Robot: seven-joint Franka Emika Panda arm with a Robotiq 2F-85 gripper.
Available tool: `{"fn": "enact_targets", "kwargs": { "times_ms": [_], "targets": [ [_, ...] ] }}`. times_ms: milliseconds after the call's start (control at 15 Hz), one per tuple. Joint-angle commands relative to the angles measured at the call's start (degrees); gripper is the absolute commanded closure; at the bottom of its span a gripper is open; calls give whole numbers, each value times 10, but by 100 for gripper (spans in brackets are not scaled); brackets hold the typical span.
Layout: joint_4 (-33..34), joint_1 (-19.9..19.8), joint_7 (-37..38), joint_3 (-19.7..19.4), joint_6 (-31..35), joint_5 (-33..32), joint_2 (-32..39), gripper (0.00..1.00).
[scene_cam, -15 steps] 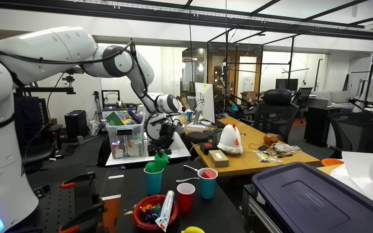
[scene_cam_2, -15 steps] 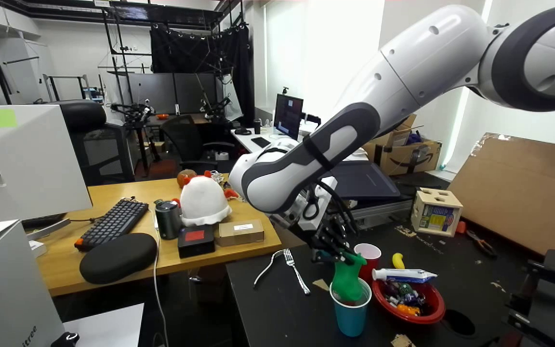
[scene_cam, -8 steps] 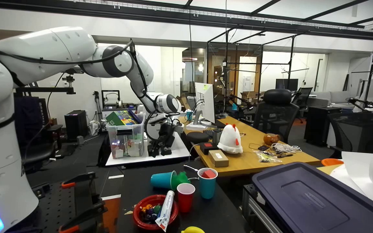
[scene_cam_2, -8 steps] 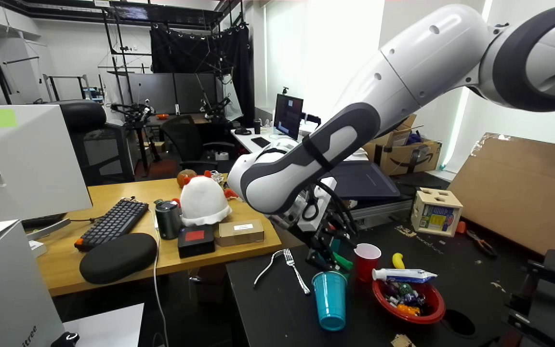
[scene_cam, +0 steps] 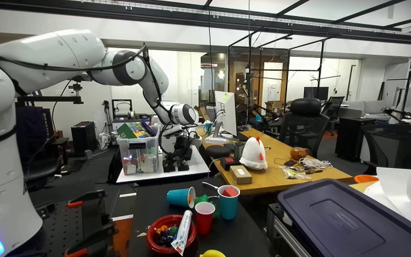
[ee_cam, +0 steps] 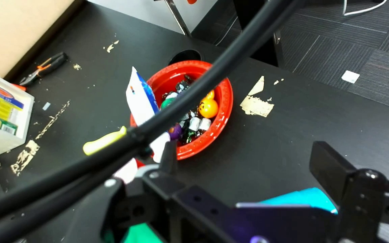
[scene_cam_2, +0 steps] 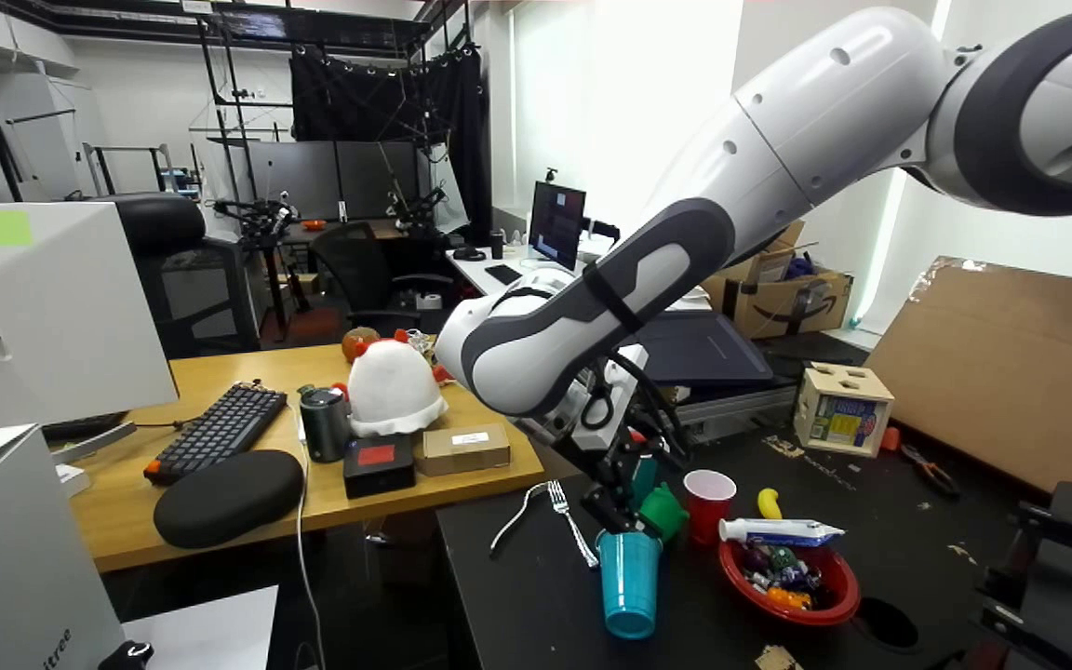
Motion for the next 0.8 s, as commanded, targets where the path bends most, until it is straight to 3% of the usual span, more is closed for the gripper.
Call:
{"fn": "enact_targets", "kwargs": {
  "times_ms": [0, 533, 733],
  "targets": [
    [-5, 0, 2, 3, 12, -5, -9, 0],
    [-55, -25, -58, 6, 147, -1, -19, 0],
    [-93, -43, -35, -3, 208, 7, -28, 0]
  ]
}}
